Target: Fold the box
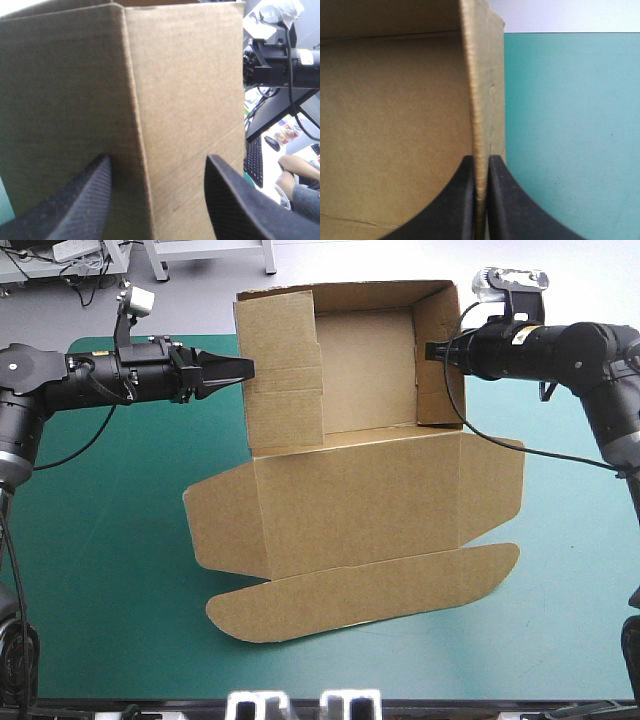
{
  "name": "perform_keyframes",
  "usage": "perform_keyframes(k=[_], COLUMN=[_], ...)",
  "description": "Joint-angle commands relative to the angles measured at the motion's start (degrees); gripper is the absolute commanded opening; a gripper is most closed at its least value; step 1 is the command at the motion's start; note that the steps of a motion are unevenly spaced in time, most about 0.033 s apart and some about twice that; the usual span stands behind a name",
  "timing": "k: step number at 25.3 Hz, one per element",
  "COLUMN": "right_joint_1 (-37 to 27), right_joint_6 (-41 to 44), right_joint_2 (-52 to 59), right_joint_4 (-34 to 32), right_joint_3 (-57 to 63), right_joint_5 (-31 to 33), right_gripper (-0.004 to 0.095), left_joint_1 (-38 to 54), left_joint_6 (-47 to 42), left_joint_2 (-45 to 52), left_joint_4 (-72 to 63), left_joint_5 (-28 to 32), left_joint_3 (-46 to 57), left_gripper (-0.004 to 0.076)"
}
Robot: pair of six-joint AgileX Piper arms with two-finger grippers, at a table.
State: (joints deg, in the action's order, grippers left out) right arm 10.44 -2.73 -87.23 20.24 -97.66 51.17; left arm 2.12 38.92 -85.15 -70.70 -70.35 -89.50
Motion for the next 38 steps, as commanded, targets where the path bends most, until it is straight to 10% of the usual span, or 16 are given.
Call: perform_keyframes(k=[1,22,29,38], right_joint_1=[-0.1,20.1,25.7,25.6], right_joint_6=[-0.6,18.1,20.7,25.5], right_joint_2=[2.2,2.3,2.3,2.3], right_joint_4=[5.3,-13.5,-13.3,-21.0], right_joint_3=[-1.8,-1.8,-1.8,-1.8], right_joint_5=[-4.3,-8.2,-9.2,-1.9], right_gripper=[-0.0013,-0.0003,-0.0003,-0.0003], left_joint_1=[-0.3,-0.3,-0.3,-2.0], left_joint_6=[-0.3,-4.0,-5.3,-11.4], left_joint_2=[2.2,2.2,2.1,3.4], left_joint_4=[-0.2,18.9,31.3,32.5], left_joint_5=[-2.8,10.9,12.0,6.2], left_joint_3=[-1.6,-1.6,-1.6,-1.6], left_gripper=[0.0403,0.0391,-0.0007,-0.0009])
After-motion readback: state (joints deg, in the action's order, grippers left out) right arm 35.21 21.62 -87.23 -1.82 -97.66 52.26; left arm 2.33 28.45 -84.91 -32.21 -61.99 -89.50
